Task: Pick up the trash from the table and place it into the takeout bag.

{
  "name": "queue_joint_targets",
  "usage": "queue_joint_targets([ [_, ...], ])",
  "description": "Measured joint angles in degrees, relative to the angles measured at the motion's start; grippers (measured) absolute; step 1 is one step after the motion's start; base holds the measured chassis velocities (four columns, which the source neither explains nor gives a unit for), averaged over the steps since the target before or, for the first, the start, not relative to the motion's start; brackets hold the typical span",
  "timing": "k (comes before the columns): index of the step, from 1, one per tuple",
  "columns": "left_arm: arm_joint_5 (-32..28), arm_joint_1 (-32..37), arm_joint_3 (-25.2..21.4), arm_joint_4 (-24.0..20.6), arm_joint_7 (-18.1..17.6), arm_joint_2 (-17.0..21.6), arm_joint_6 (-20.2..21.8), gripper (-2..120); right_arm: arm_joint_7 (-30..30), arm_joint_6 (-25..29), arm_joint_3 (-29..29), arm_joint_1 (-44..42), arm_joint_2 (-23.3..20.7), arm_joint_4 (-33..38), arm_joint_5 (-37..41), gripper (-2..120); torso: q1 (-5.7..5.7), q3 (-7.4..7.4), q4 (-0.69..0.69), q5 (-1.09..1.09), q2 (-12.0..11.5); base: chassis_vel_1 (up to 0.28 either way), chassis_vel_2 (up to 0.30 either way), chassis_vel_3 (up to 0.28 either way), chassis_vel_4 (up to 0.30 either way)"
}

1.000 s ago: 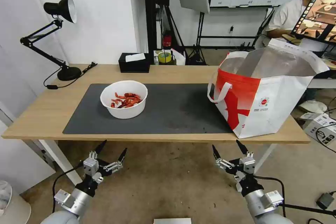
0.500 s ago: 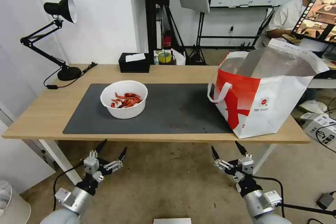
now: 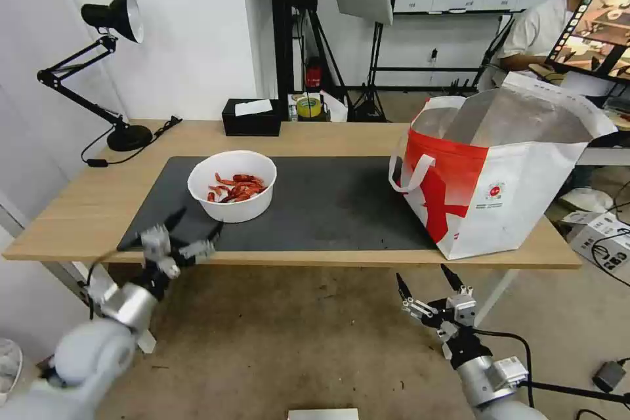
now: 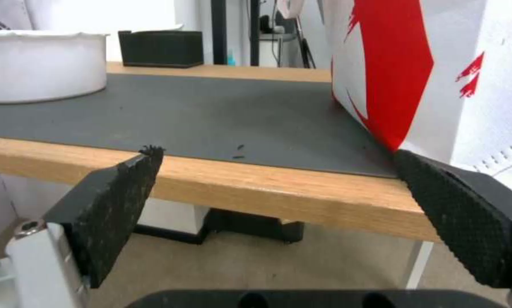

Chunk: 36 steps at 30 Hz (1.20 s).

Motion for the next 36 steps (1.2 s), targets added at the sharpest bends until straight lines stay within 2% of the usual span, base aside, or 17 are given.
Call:
queue_joint_targets([
  [2, -2.9, -2.1, -0.5, 0.0, -2.2, 3.1, 2.7, 100, 0.0, 0.0, 0.0, 0.0, 0.0, 0.0, 0.0, 100, 0.0, 0.0, -0.01, 0.01, 0.0, 0.0, 0.0, 0.0, 0.0],
  [4, -3.3, -2.2, -0.7, 0.0, -2.5, 3.7, 3.4, 100, 0.0, 0.0, 0.0, 0.0, 0.0, 0.0, 0.0, 100, 0.0, 0.0, -0.01, 0.01, 0.0, 0.0, 0.0, 0.0, 0.0],
  [7, -6.1, -4.9, -0.9, -0.8, -6.5, 7.8, 11.9, 100, 0.0, 0.0, 0.0, 0.0, 0.0, 0.0, 0.0, 100, 0.0, 0.0, 0.02, 0.02, 0.0, 0.0, 0.0, 0.0, 0.0],
  [8, -6.1, -4.9, -0.9, -0.8, -6.5, 7.8, 11.9, 100, 0.0, 0.0, 0.0, 0.0, 0.0, 0.0, 0.0, 100, 0.0, 0.0, 0.02, 0.02, 0.0, 0.0, 0.0, 0.0, 0.0],
  [11, -10.1, -10.5, 1.8, 0.0, -7.2, 10.2, 18.5, 100, 0.0, 0.0, 0.0, 0.0, 0.0, 0.0, 0.0, 100, 0.0, 0.0, 0.0, 0.01, 0.0, 0.0, 0.0, 0.0, 0.0],
  [12, -10.1, -10.5, 1.8, 0.0, -7.2, 10.2, 18.5, 100, 0.0, 0.0, 0.0, 0.0, 0.0, 0.0, 0.0, 100, 0.0, 0.0, 0.0, 0.01, 0.0, 0.0, 0.0, 0.0, 0.0],
  [14, -11.7, -13.8, 4.1, 1.4, -7.2, 10.9, 21.8, 100, 0.0, 0.0, 0.0, 0.0, 0.0, 0.1, 0.0, 100, 0.0, 0.0, 0.0, 0.02, 0.0, 0.0, 0.0, 0.0, 0.0],
  [16, -12.2, -15.2, 5.2, 2.0, -7.2, 11.1, 23.1, 100, 0.0, 0.0, 0.0, 0.0, 0.0, 0.1, 0.0, 100, 0.0, 0.0, 0.01, 0.0, 0.0, 0.0, 0.0, 0.0, 0.0],
  [19, -16.1, -23.4, 11.4, 5.9, -7.6, 11.7, 28.7, 100, 0.0, 0.0, 0.0, 0.0, 0.0, 0.1, 0.0, 100, 0.0, 0.0, 0.0, 0.01, 0.0, 0.0, 0.0, 0.0, 0.0],
  [21, -17.1, -25.3, 12.8, 6.7, -7.8, 11.7, 30.0, 100, 0.0, 0.0, 0.0, 0.0, 0.0, 0.1, 0.0, 100, 0.0, 0.0, 0.01, 0.01, 0.0, 0.0, 0.0, 0.0, 0.0],
  [23, -19.3, -31.0, 16.5, 9.3, -10.1, 11.5, 35.9, 100, 0.0, 0.0, 0.0, 0.0, 0.0, 0.1, 0.0, 100, 0.0, 0.0, 0.0, 0.02, 0.0, 0.0, 0.0, 0.0, 0.0],
  [24, -19.3, -31.0, 16.5, 9.3, -10.1, 11.5, 35.9, 100, 0.0, 0.0, 0.0, 0.0, 0.0, 0.1, 0.0, 100, 0.0, 0.0, 0.0, 0.02, 0.0, 0.0, 0.0, 0.0, 0.0],
  [27, -22.8, -37.9, 20.6, 12.9, -14.7, 10.2, 43.7, 100, 0.0, 0.0, 0.0, 0.0, 0.0, 0.1, 0.1, 100, 0.0, 0.0, 0.0, 0.02, 0.0, 0.0, 0.0, 0.0, 0.0],
  [28, -22.8, -37.9, 20.6, 12.9, -14.7, 10.2, 43.7, 100, 0.0, 0.0, 0.0, 0.0, 0.0, 0.1, 0.1, 100, 0.0, 0.0, 0.0, 0.02, 0.0, 0.0, 0.0, 0.0, 0.0],
  [31, -26.1, -41.9, 23.0, 15.5, -18.9, 8.7, 48.3, 100, 0.0, 0.0, 0.0, 0.0, 0.0, 0.1, 0.0, 100, -0.01, 0.0, 0.0, 0.02, 0.0, 0.0, 0.0, 0.0, 0.0],
  [34, -28.5, -44.7, 24.8, 17.4, -22.5, 7.6, 50.2, 100, 0.0, 0.0, 0.0, 0.0, 0.0, 0.1, 0.0, 100, -0.01, 0.0, 0.0, 0.01, 0.0, 0.0, 0.0, 0.0, 0.0],
  [36, -29.3, -45.3, 25.1, 17.8, -23.3, 7.3, 50.4, 100, 0.0, 0.0, 0.0, 0.0, 0.0, 0.1, 0.1, 100, -0.01, 0.0, 0.01, 0.01, 0.0, 0.0, 0.0, 0.0, 0.0],
])
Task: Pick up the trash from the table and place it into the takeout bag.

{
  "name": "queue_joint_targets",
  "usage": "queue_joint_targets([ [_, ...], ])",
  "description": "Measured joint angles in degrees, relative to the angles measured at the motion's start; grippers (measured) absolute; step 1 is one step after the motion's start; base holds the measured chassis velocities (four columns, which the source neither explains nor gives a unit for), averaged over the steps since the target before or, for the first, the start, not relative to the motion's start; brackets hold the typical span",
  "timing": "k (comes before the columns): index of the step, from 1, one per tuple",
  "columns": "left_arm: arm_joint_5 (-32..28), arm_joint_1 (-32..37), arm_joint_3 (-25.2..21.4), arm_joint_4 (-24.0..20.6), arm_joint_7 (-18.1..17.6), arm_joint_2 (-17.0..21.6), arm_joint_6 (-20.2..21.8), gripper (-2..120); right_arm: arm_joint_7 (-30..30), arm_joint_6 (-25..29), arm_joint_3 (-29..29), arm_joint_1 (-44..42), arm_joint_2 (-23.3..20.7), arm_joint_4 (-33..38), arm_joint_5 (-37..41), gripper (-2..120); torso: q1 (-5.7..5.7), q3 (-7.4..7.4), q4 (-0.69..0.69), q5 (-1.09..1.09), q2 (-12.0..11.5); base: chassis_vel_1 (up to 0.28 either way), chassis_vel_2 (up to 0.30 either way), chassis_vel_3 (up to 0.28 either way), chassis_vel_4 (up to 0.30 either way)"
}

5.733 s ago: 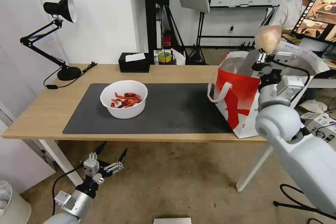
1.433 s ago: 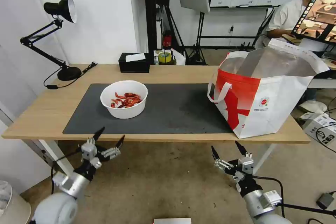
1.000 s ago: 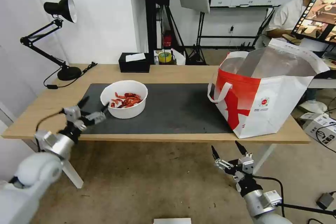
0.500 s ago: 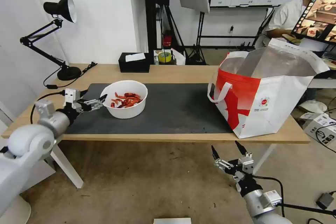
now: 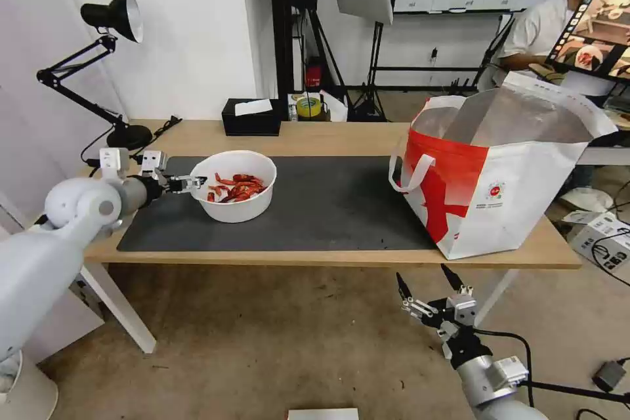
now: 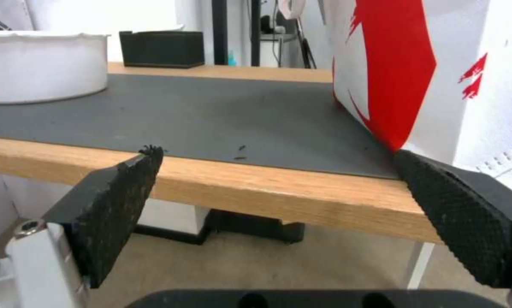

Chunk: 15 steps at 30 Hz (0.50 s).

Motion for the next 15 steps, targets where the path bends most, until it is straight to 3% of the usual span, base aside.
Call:
queue_joint_targets([
  [2, -4.6, -3.5, 1.6, 2.2, -4.7, -1.3, 0.3, 100, 0.0, 0.0, 0.0, 0.0, 0.0, 0.0, 0.0, 100, 0.0, 0.0, 0.0, 0.01, 0.0, 0.0, 0.0, 0.0, 0.0],
  [5, -7.5, -6.1, 3.2, 3.8, -7.8, -2.3, 0.2, 100, 0.0, 0.0, 0.0, 0.0, 0.0, 0.0, 0.0, 100, 0.0, 0.0, -0.01, 0.02, 0.0, 0.0, 0.0, 0.0, 0.0],
  [15, -8.0, -7.4, 7.2, 5.6, -10.2, -4.4, -0.1, 100, 0.0, 0.0, 0.0, 0.0, 0.0, 0.0, 0.0, 100, 0.0, 0.0, -0.01, 0.01, 0.0, 0.0, 0.0, 0.0, 0.0],
])
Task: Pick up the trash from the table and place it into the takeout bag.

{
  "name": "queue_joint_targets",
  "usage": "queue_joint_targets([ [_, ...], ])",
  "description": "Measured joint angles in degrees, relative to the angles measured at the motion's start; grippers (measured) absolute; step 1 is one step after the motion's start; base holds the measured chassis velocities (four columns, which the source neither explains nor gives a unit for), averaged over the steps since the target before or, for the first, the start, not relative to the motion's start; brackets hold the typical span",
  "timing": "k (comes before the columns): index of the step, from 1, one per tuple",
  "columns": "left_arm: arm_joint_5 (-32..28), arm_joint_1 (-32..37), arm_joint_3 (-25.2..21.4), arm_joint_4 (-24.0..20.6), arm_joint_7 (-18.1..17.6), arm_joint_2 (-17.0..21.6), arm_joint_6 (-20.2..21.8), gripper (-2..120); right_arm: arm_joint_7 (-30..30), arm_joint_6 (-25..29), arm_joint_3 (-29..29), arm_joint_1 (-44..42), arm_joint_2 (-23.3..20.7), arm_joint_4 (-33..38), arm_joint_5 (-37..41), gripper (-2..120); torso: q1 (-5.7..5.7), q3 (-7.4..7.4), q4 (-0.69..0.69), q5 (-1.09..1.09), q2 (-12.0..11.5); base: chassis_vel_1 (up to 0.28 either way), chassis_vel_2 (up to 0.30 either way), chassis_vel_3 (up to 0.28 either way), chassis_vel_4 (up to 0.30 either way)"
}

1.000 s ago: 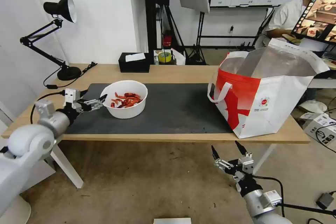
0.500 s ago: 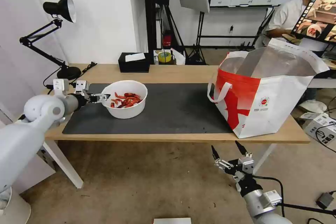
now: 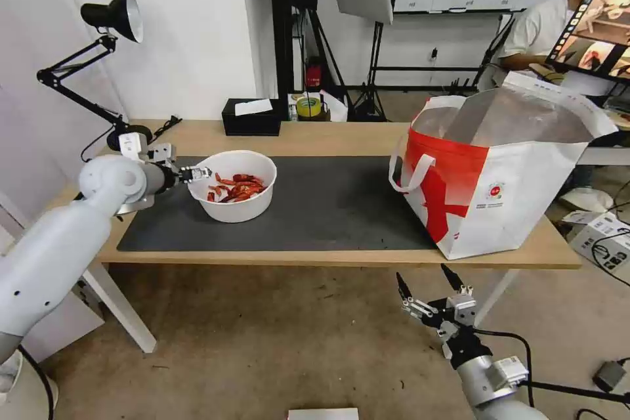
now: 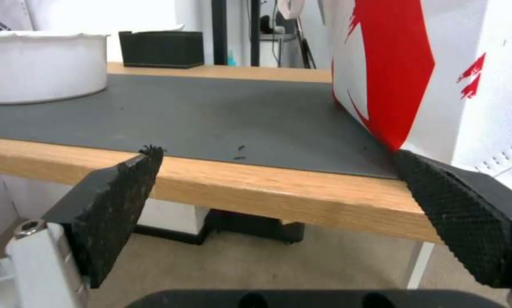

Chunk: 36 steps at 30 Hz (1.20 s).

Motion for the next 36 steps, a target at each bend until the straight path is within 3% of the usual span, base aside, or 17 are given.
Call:
queue_joint_targets([
  [10, -0.5, -0.1, 1.0, 0.4, -0.7, -0.5, -0.2, 99, 0.0, 0.0, 0.0, 0.0, 0.0, 0.0, 0.0, 100, 0.0, 0.0, 0.0, 0.0, 0.0, 0.0, 0.0, 0.0, 0.0],
  [20, -2.1, -0.9, 3.0, 0.2, -3.5, -0.4, -0.4, 62, 0.0, 0.0, 0.0, 0.0, 0.0, 0.0, 0.0, 100, -0.01, -0.01, 0.01, 0.02, 0.0, 0.0, 0.0, 0.0, 0.0],
  [36, -3.4, -0.3, 2.6, -0.9, -3.3, 0.0, -0.3, 7, 0.0, 0.0, 0.0, 0.0, 0.0, 0.0, 0.0, 100, -0.01, 0.0, 0.0, -0.01, 0.0, 0.0, 0.0, 0.0, 0.0],
])
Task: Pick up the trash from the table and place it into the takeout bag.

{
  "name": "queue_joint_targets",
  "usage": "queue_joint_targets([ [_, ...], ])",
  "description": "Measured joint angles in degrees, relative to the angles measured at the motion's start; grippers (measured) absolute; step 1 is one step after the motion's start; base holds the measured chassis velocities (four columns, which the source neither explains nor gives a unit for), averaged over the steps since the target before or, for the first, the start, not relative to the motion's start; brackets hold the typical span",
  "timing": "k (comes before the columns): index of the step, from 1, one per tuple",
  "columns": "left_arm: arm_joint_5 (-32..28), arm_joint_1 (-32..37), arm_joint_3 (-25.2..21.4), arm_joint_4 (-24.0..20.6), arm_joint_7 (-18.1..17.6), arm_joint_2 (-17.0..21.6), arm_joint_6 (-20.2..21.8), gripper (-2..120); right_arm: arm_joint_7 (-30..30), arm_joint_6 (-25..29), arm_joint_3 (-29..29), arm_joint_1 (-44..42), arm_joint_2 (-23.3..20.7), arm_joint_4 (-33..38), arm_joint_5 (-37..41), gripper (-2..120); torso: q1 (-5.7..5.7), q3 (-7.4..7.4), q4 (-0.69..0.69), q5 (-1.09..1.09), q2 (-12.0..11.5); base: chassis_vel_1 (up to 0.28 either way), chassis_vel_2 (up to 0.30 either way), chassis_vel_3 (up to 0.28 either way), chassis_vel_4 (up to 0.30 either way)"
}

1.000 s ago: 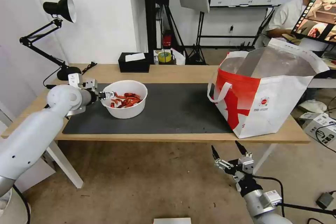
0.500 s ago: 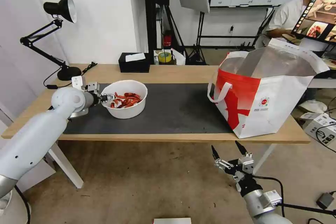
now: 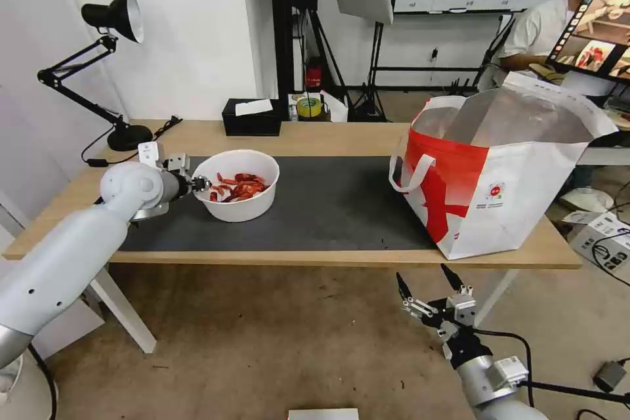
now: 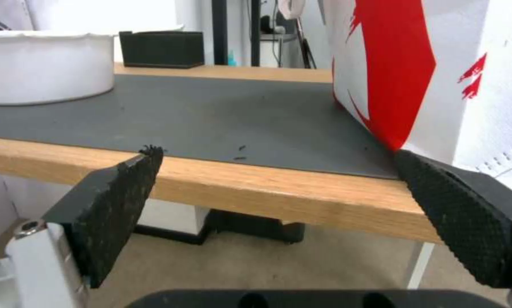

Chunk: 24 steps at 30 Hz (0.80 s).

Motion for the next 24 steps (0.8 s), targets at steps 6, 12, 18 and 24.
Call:
queue_joint_targets([
  [6, -0.8, 0.8, -1.0, -1.0, 0.0, 0.1, 0.0, 0, 0.0, 0.0, 0.0, 0.0, 0.0, 0.0, 0.0, 100, 0.0, 0.0, -0.01, 0.01, 0.0, 0.0, 0.0, 0.0, 0.0],
  [12, -1.7, 1.1, -2.1, -2.5, -0.1, 0.1, 0.1, 0, 0.0, 0.0, 0.0, 0.0, 0.0, 0.0, 0.0, 100, 0.0, 0.0, 0.0, 0.01, 0.0, 0.0, 0.0, 0.0, 0.0],
  [18, -3.5, -2.5, -1.8, -5.2, 1.3, -0.6, 0.1, 0, 0.0, 0.0, 0.0, 0.0, 0.0, 0.0, 0.0, 100, 0.0, 0.0, 0.0, 0.03, 0.0, 0.0, 0.0, 0.0, 0.0],
  [24, -6.4, -7.5, 1.0, -6.9, 0.1, -2.1, 0.1, 0, 0.0, 0.0, 0.0, 0.0, 0.0, 0.0, 0.0, 100, 0.01, 0.0, 0.0, 0.02, 0.0, 0.0, 0.0, 0.0, 0.0],
])
